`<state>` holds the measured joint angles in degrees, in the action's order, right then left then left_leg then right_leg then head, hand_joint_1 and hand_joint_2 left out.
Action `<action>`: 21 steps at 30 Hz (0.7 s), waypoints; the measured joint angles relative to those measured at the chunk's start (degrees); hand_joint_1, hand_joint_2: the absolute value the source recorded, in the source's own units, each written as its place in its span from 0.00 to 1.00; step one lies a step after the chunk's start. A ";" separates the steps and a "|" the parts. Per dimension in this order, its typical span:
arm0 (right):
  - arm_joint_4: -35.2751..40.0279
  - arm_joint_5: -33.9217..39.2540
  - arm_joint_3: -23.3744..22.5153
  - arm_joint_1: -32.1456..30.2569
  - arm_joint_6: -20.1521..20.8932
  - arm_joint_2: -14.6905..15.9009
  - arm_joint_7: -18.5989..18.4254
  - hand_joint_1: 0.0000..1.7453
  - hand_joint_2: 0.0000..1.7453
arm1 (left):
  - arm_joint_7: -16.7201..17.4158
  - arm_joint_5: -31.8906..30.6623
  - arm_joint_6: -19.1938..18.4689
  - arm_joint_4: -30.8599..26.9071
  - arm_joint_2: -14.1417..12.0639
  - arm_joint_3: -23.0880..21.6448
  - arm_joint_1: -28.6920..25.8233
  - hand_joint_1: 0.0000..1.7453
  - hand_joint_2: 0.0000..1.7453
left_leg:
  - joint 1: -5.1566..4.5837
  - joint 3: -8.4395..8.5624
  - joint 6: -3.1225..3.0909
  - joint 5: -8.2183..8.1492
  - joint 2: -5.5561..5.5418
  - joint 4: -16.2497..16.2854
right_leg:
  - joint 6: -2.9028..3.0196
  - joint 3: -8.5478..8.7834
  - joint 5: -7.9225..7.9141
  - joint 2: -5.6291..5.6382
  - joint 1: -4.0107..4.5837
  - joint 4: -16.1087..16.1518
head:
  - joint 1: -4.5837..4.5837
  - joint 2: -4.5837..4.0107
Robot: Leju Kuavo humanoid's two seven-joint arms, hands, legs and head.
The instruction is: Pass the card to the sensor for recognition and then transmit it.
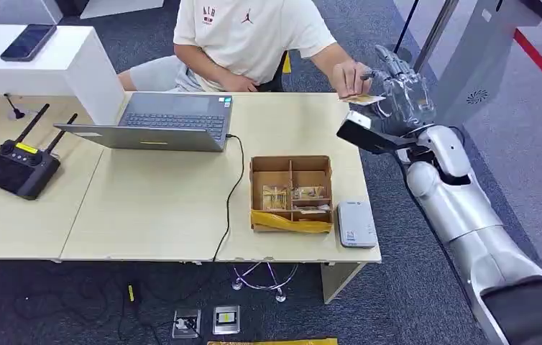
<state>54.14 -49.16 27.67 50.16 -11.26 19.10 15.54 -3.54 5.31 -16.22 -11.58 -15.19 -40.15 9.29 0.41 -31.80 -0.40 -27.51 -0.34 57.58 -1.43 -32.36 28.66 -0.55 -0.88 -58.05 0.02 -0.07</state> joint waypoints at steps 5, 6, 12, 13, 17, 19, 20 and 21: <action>0.04 0.20 0.00 -0.55 0.59 0.15 -0.59 1.00 1.00 | 0.00 -0.04 0.00 0.00 0.00 0.00 -0.04 0.00 0.00 | 0.00 0.00 0.00 0.00 0.03 0.00 | 0.00 0.00 0.00 0.05 0.00 0.00 | 0.00 0.00; 0.04 0.22 0.00 -0.60 0.70 0.24 -0.72 1.00 1.00 | 0.00 -0.04 0.00 0.00 0.00 0.00 -0.04 0.00 0.00 | 0.00 0.01 0.00 0.00 0.04 0.00 | 0.00 0.00 0.00 0.05 0.00 0.00 | -0.02 0.00; 1.16 0.83 -0.09 -2.07 1.49 0.90 -1.77 1.00 1.00 | -0.09 0.07 0.00 0.00 0.13 0.00 -0.04 0.00 0.00 | 0.00 0.01 0.00 0.00 0.04 0.00 | 0.00 0.00 0.00 0.06 0.00 0.00 | 0.00 0.00; 1.33 0.94 -0.11 -2.33 1.51 1.03 -1.97 1.00 1.00 | -0.13 0.07 0.00 0.00 0.13 0.00 -0.04 0.00 0.00 | 0.00 0.01 0.01 -0.01 0.05 0.00 | 0.00 -0.01 0.00 0.07 0.00 0.00 | 0.00 0.00; 2.27 1.57 -0.26 -3.46 1.66 1.81 -2.32 1.00 1.00 | -0.22 0.22 0.00 0.00 0.22 0.00 -0.04 0.00 0.00 | 0.00 0.02 0.02 -0.02 0.07 0.00 | 0.00 -0.01 0.00 0.08 0.00 0.01 | 0.00 0.00; 2.67 1.88 -0.46 -4.08 2.01 2.25 -2.82 1.00 1.00 | -0.24 0.46 0.00 0.00 0.31 0.00 -0.04 0.00 0.00 | 0.00 0.03 0.02 -0.02 0.07 0.00 | 0.00 -0.01 0.00 0.08 0.00 0.01 | 0.00 0.00; 2.95 2.10 -0.72 -4.57 2.30 2.54 -2.99 1.00 1.00 | -0.24 0.63 0.00 0.00 0.35 0.00 -0.04 0.00 0.00 | 0.00 0.03 0.02 -0.02 0.06 0.00 | 0.00 -0.01 0.00 0.07 0.00 0.01 | -0.02 0.00; 3.10 2.23 -0.85 -4.98 2.45 2.84 -3.02 1.00 1.00 | -0.24 0.74 0.00 0.00 0.35 0.00 -0.05 0.00 0.00 | 0.00 0.03 0.02 -0.02 0.06 0.00 | 0.00 0.00 0.00 0.07 0.00 0.01 | 0.00 0.00</action>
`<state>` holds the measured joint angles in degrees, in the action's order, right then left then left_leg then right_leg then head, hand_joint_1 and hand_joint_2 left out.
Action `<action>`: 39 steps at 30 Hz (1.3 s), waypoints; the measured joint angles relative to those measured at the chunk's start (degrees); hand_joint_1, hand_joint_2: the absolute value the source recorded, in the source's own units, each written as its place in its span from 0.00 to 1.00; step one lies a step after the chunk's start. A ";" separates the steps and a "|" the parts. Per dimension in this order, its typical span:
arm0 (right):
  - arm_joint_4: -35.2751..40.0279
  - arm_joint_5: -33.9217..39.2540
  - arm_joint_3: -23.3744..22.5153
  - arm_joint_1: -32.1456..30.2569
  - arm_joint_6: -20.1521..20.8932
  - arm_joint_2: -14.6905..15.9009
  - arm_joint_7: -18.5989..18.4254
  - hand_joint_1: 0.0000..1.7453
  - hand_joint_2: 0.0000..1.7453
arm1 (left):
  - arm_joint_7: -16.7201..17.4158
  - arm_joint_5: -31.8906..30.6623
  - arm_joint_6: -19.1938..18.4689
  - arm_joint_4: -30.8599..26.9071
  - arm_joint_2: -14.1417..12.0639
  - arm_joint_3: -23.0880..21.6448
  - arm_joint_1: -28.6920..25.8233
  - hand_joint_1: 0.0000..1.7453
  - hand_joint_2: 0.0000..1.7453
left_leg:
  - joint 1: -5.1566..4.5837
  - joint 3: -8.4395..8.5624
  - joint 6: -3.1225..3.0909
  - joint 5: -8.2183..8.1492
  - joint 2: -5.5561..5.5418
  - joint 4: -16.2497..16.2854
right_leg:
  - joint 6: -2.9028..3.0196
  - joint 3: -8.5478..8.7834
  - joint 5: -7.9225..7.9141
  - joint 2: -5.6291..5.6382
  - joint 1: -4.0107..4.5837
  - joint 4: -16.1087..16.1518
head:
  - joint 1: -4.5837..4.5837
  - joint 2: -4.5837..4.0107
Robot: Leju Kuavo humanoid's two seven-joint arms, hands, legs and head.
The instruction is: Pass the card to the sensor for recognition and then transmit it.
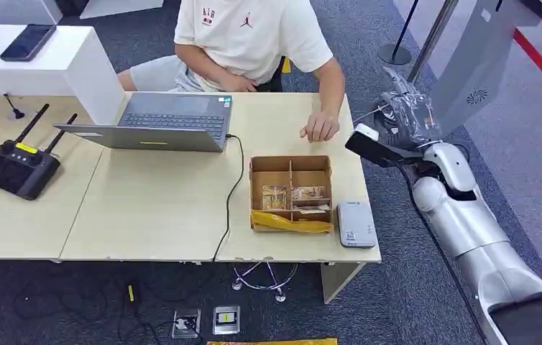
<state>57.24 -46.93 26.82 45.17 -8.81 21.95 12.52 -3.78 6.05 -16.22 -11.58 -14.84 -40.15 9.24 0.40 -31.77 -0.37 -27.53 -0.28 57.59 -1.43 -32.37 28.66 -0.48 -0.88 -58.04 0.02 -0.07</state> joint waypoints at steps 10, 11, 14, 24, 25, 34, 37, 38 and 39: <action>0.92 0.35 -1.31 -6.17 3.71 4.39 -1.16 1.00 1.00 | 0.07 1.11 0.00 0.00 0.02 0.42 -0.06 0.00 0.00 | 0.00 0.01 0.02 -0.03 0.02 0.00 | 0.00 -0.02 0.00 0.05 0.00 0.02 | 0.00 0.00; 0.96 0.44 -1.40 -6.89 4.13 4.98 -1.18 1.00 1.00 | 0.11 1.11 0.00 0.00 -0.02 0.42 -0.05 0.00 0.00 | 0.00 0.01 0.01 -0.04 0.04 0.00 | 0.00 -0.01 0.00 0.08 0.00 0.02 | 0.00 0.00; 1.38 0.55 -1.92 -9.77 4.68 6.51 -1.77 1.00 1.00 | 0.22 1.20 0.00 0.00 -0.09 0.44 -0.05 0.00 0.00 | 0.00 -0.01 0.00 -0.05 0.03 0.00 | 0.00 -0.02 0.00 0.03 0.00 0.02 | -0.02 0.00; 1.77 0.48 -2.75 -15.18 6.10 8.89 -2.34 1.00 1.00 | 0.28 1.49 0.00 0.00 0.00 0.52 -0.01 0.00 0.00 | 0.00 0.01 0.01 -0.05 0.08 0.00 | 0.00 -0.02 0.00 0.12 0.00 0.02 | 0.00 0.00; 1.84 0.44 -2.75 -15.68 6.36 8.98 -2.40 1.00 1.00 | 0.26 1.55 0.00 0.00 0.00 0.52 -0.01 0.00 0.00 | 0.00 0.00 0.01 -0.05 0.08 0.00 | 0.00 -0.01 0.00 0.13 0.00 0.02 | 0.00 0.00; 2.86 -0.11 -2.62 -18.69 7.30 8.96 -3.80 1.00 1.00 | 0.26 1.03 0.00 0.00 -0.02 0.57 0.04 0.00 0.00 | 0.00 0.00 0.01 -0.05 0.08 -0.01 | 0.00 -0.02 0.00 0.14 0.00 0.02 | 0.00 0.00; 3.54 -0.26 -2.51 -19.34 7.50 8.83 -4.17 1.00 1.00 | 0.26 0.92 0.00 0.00 0.00 0.57 0.04 0.00 0.00 | 0.01 0.00 0.01 -0.05 0.08 -0.01 | 0.00 -0.02 0.00 0.14 0.01 0.02 | 0.00 0.00; 3.85 -0.46 -2.40 -19.56 7.72 8.68 -4.20 1.00 1.00 | 0.26 0.87 0.00 0.00 0.00 0.57 0.04 0.00 0.00 | 0.01 0.00 0.01 -0.05 0.08 -0.01 | 0.00 -0.02 0.00 0.15 0.00 0.02 | 0.00 0.00; 4.02 -0.59 -2.25 -19.77 7.82 8.54 -4.22 1.00 1.00 | 0.26 0.74 0.00 0.00 0.00 0.57 0.06 0.00 0.00 | 0.01 0.00 0.01 -0.05 0.08 -0.01 | 0.00 -0.02 0.00 0.14 0.00 0.02 | 0.00 0.00</action>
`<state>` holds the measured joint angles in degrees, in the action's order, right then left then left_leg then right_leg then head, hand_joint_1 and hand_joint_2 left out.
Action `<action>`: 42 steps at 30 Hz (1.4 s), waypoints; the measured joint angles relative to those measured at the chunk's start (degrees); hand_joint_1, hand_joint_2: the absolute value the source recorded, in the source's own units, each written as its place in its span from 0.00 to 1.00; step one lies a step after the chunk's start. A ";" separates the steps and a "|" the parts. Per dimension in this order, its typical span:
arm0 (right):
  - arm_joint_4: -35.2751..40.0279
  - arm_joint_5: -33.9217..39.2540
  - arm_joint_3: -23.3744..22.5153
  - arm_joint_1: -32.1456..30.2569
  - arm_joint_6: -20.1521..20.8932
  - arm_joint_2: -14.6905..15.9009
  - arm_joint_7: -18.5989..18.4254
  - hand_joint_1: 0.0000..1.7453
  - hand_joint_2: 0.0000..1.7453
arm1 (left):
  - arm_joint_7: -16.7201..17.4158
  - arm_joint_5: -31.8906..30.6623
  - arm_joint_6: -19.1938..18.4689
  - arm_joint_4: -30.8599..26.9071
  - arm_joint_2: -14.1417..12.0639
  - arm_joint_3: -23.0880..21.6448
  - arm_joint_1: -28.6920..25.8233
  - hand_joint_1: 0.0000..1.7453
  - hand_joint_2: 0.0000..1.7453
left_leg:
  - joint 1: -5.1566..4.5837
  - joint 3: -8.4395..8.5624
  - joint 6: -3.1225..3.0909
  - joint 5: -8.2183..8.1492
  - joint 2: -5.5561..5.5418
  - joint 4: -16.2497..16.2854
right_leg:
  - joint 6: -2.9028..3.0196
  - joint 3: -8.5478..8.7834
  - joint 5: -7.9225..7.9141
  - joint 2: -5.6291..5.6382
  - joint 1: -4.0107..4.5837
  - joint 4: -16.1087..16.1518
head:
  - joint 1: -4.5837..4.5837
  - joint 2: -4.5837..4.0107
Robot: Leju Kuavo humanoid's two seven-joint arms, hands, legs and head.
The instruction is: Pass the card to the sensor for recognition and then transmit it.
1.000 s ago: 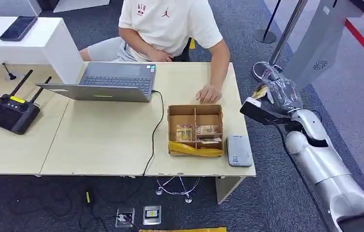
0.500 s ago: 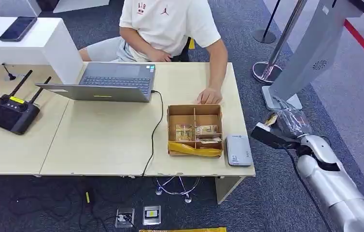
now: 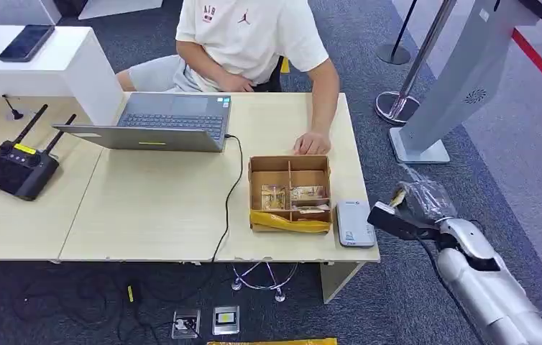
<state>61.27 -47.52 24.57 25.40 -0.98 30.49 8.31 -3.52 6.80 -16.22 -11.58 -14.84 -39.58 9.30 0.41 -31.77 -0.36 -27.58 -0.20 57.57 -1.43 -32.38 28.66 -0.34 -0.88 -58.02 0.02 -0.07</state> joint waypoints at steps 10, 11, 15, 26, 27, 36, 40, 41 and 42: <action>0.59 -1.33 2.03 -0.97 0.09 -1.92 -0.70 1.00 1.00 | 0.00 -0.15 0.00 0.00 0.07 0.00 0.07 0.00 0.00 | 0.00 -0.01 0.00 0.00 0.00 0.00 | 0.00 0.00 0.00 0.00 0.00 -0.01 | 0.00 0.00; 0.55 -1.40 2.27 -0.97 -0.02 -2.21 -0.68 1.00 1.00 | 0.00 -0.15 0.00 0.00 0.07 0.00 0.10 0.00 0.00 | 0.00 -0.01 0.00 0.00 0.01 0.00 | 0.00 0.00 0.00 -0.01 0.00 -0.01 | 0.00 0.00; 0.26 -1.70 2.89 -0.96 -0.83 -3.43 -0.46 1.00 1.00 | 0.00 -0.15 0.00 0.00 0.07 0.00 0.12 0.00 0.00 | 0.00 -0.01 0.00 0.00 0.00 0.00 | 0.00 0.00 0.00 0.00 0.00 -0.01 | 0.00 0.00; -0.90 -2.78 4.74 -0.89 -0.98 -6.65 0.26 1.00 1.00 | 0.00 -0.28 0.00 0.00 0.07 0.00 0.15 0.00 0.00 | 0.00 -0.01 0.00 0.00 0.00 -0.01 | 0.01 0.00 0.01 -0.01 0.00 -0.01 | 0.00 0.00; -0.98 -2.91 4.96 -0.89 -0.96 -6.88 0.26 1.00 1.00 | 0.00 -0.31 0.00 0.00 0.07 0.00 0.15 0.00 0.00 | 0.00 -0.02 0.00 0.00 0.00 -0.01 | 0.01 0.00 0.01 -0.01 0.00 -0.01 | 0.00 0.00; -2.34 -2.49 6.03 -0.03 -0.46 -7.98 -0.18 0.99 1.00 | 0.00 -0.17 0.00 0.00 0.07 0.00 0.18 0.00 0.00 | 0.00 0.00 0.00 0.00 0.01 -0.01 | 0.01 0.00 0.01 0.01 0.00 -0.01 | 0.00 0.00; -4.50 -1.75 6.36 0.92 -0.90 -8.52 -0.13 1.00 1.00 | 0.00 -0.17 0.00 0.00 0.09 0.00 0.18 0.00 0.00 | 0.00 0.02 0.00 0.00 0.02 -0.01 | 0.01 0.01 0.01 0.00 0.00 -0.01 | 0.00 0.00; -4.79 -1.53 6.40 1.02 -1.05 -8.66 -0.09 0.97 1.00 | 0.00 -0.20 0.00 0.00 0.09 0.00 0.18 0.00 0.00 | 0.00 0.03 0.00 0.00 0.02 -0.01 | 0.01 0.02 0.01 0.00 0.00 -0.01 | 0.00 0.00; -4.90 -1.42 6.40 1.04 -1.16 -8.72 -0.07 1.00 1.00 | 0.00 -0.24 0.00 0.00 0.09 0.00 0.18 0.00 0.00 | 0.00 0.03 0.00 0.00 0.02 -0.01 | 0.01 0.02 0.01 0.00 0.00 -0.01 | 0.00 0.00</action>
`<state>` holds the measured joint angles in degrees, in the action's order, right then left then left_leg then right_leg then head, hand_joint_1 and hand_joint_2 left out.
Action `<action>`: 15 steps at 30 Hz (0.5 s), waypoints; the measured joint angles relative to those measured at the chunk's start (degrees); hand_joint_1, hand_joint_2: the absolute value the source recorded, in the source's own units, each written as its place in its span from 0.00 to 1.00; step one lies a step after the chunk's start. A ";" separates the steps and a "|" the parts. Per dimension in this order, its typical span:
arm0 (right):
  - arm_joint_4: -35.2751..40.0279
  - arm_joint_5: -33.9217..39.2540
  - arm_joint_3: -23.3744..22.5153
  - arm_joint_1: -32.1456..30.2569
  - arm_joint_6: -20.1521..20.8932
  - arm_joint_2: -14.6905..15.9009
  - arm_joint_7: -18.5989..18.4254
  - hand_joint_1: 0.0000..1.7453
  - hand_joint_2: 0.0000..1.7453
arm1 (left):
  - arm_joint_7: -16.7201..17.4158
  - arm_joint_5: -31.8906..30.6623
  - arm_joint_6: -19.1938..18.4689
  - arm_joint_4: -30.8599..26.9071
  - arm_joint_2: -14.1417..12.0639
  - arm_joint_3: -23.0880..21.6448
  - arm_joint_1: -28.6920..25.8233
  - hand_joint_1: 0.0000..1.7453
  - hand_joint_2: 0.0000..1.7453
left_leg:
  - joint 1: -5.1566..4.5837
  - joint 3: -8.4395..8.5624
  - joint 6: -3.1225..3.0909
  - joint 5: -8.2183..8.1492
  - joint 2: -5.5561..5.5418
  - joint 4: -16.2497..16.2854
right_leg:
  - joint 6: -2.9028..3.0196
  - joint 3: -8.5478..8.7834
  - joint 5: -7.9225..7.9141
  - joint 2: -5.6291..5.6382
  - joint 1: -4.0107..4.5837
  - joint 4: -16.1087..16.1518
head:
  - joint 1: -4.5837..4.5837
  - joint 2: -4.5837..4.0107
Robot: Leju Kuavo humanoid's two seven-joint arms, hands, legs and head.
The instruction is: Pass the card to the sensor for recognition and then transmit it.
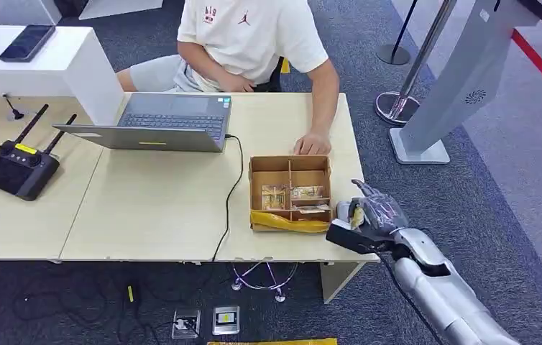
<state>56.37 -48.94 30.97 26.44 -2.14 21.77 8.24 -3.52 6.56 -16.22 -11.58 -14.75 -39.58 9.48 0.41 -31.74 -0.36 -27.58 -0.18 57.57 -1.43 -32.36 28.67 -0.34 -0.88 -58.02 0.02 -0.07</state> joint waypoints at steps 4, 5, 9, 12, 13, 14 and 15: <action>-0.98 0.37 0.00 0.23 -0.63 -0.33 0.09 0.98 1.00 | 0.00 -0.26 0.00 0.00 0.00 0.00 0.00 0.00 0.00 | 0.00 0.01 0.00 0.00 0.00 0.00 | 0.00 0.00 0.00 0.02 0.00 0.00 | 0.00 0.00; -1.16 0.46 0.00 0.25 -0.72 -0.39 0.09 0.98 1.00 | 0.00 -0.44 0.00 0.00 0.00 0.00 0.00 0.00 0.00 | 0.00 0.02 0.00 0.00 0.01 0.00 | 0.00 0.00 0.00 0.02 0.00 0.00 | 0.00 0.00; -1.70 0.79 0.00 0.26 -1.09 -0.70 0.11 0.98 1.00 | 0.00 -0.57 0.00 0.00 -0.02 0.00 0.01 0.00 0.00 | 0.00 0.02 0.00 0.00 0.01 0.00 | 0.00 0.00 0.00 0.02 0.00 0.00 | 0.00 0.00; -1.95 0.92 -0.02 0.28 -1.18 -0.87 0.13 0.97 1.00 | 0.00 -0.59 0.00 0.00 -0.02 0.00 0.01 0.00 0.00 | 0.00 0.03 0.00 0.00 0.01 0.00 | 0.00 0.01 0.00 0.03 0.00 0.00 | 0.00 0.00; -2.07 0.94 -0.02 0.31 -1.18 -0.90 0.13 0.98 1.00 | 0.00 -0.59 0.00 0.00 -0.02 0.00 0.01 0.00 0.00 | 0.00 0.04 0.00 0.00 0.01 0.00 | 0.00 0.02 0.00 0.03 0.00 0.00 | 0.00 0.00; -2.21 0.98 -0.02 0.36 -1.24 -0.94 0.15 0.97 1.00 | 0.00 -0.61 0.00 0.00 -0.02 0.00 0.01 0.00 0.00 | 0.00 0.05 0.00 0.00 0.01 0.00 | 0.00 0.02 0.00 0.03 0.00 0.00 | 0.00 0.00; -2.27 1.18 -0.02 0.39 -1.44 -0.96 0.15 0.98 1.00 | 0.00 -0.66 0.00 0.00 -0.02 0.00 0.01 0.00 0.00 | 0.00 0.05 0.00 0.00 0.01 0.00 | 0.00 0.03 0.00 0.03 0.00 0.00 | 0.00 0.00</action>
<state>54.10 -47.76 30.95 26.83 -3.59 20.81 8.39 -3.52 5.90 -16.22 -11.58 -14.78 -39.58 9.49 0.41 -31.69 -0.36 -27.58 -0.17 57.57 -1.43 -32.34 28.67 -0.31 -0.88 -58.02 0.02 -0.07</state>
